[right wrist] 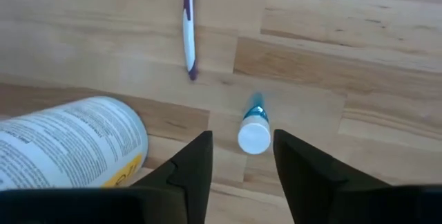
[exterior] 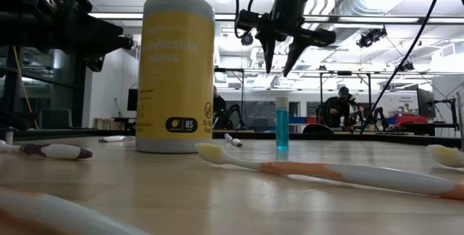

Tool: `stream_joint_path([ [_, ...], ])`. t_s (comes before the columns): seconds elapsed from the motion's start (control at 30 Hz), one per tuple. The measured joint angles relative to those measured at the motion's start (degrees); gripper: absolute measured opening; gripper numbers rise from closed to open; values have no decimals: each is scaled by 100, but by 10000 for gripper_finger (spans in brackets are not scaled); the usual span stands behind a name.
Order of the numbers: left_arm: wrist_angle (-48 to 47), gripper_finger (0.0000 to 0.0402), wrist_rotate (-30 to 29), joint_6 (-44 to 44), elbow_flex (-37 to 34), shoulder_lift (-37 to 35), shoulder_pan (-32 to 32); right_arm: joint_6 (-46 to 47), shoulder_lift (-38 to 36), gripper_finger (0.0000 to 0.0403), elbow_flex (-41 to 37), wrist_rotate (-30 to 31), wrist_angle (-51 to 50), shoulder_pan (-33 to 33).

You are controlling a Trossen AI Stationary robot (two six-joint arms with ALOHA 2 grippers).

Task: Pick & Place toothbrushing station
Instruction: Put the blue mouthwash in the middle section of the transparent organizer

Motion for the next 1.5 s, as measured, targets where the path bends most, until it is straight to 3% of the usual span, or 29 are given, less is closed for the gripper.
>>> stream_joint_path([
  [0.63, -2, 130, 31, -138, 0, 0, 0, 114, 168, 146, -17, 359, -37, 439],
  [1.0, 20, 130, 210, -216, 0, 11, 0, 5, 589, 146, 2, 1237, -211, 567],
  [1.5, 39, 130, 264, -216, -1, 14, 0, -2, 695, 147, -7, 1194, -103, 575],
])
